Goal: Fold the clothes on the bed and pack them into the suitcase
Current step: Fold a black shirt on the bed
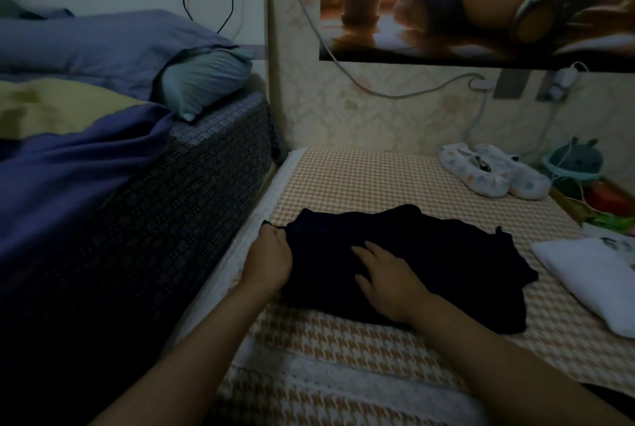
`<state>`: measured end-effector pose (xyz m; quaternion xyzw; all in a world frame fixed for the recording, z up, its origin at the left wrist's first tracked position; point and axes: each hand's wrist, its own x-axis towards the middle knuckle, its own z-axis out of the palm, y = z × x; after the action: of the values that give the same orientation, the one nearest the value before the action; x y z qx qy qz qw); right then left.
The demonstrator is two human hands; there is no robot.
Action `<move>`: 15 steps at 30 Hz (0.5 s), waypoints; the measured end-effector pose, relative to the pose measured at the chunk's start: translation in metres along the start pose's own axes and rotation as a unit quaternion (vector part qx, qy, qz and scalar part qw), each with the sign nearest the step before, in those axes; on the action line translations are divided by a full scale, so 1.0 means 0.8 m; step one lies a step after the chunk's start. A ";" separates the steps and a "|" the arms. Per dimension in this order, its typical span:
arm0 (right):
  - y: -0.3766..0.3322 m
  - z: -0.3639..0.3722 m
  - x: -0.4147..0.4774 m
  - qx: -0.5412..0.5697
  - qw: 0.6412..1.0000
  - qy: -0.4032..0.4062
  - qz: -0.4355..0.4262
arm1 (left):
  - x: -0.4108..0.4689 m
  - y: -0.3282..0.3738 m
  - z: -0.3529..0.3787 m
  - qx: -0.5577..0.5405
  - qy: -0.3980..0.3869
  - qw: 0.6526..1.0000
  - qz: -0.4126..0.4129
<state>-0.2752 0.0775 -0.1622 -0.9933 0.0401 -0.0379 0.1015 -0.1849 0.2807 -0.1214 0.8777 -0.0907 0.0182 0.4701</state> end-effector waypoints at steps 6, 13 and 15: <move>0.017 -0.011 -0.027 0.036 0.991 -0.120 0.034 | -0.017 -0.025 -0.015 0.413 -0.133 0.901 0.014; 0.088 -0.053 -0.061 -0.017 0.979 0.029 0.203 | -0.019 0.030 0.059 0.272 -0.170 0.895 0.311; 0.119 -0.059 -0.080 -0.068 0.955 0.019 0.287 | -0.034 0.040 0.090 0.268 -0.245 0.869 0.338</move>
<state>-0.3497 -0.0189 -0.1394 -0.9435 0.3280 -0.0231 0.0399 -0.2211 0.2076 -0.1388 0.8621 -0.4852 -0.0158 0.1452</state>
